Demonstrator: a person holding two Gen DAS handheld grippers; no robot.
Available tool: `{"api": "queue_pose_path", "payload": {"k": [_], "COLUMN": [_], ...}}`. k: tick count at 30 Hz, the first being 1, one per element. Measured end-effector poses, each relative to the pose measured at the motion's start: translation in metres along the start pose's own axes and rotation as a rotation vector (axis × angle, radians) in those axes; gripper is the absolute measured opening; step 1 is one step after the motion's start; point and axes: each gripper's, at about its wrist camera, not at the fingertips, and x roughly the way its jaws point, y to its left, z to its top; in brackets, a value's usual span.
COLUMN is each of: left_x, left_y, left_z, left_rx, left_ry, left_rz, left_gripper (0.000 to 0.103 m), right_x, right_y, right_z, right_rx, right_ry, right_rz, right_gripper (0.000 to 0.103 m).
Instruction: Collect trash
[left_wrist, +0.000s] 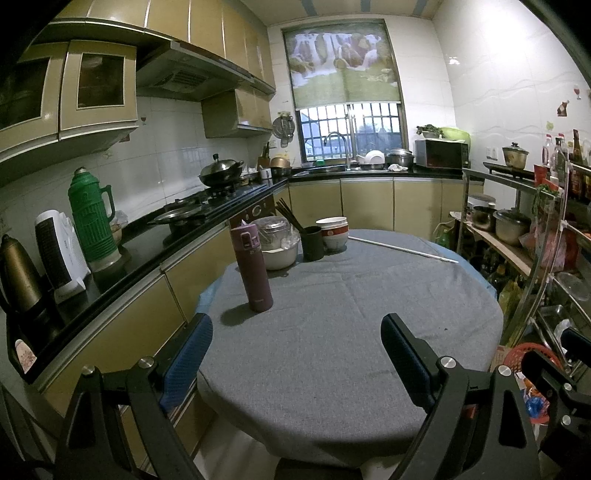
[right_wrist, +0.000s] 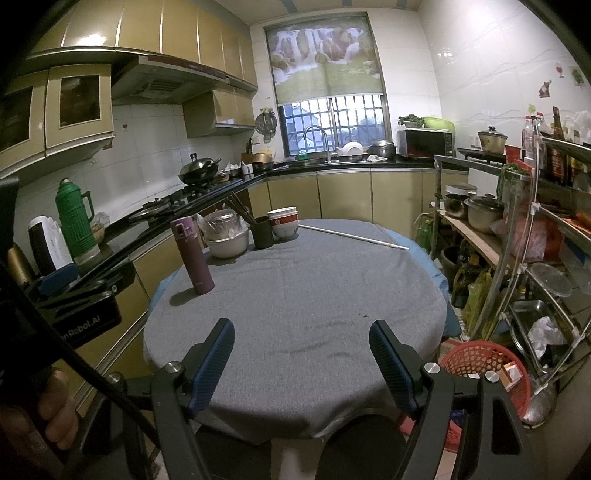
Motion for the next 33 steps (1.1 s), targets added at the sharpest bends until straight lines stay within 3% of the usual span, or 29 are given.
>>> {"api": "queue_pose_path", "payload": {"k": [33], "left_x": [0.0004], "left_y": [0.0], "left_z": [0.0003], "left_rx": [0.002], "left_ry": [0.0], "left_rz": [-0.002], "left_gripper": [0.093], "right_x": [-0.0003], "right_y": [-0.0018], "right_z": [0.0029], "right_rx": [-0.001], "right_ry": [0.001], "right_rz": [0.001], "right_gripper": [0.079]}}
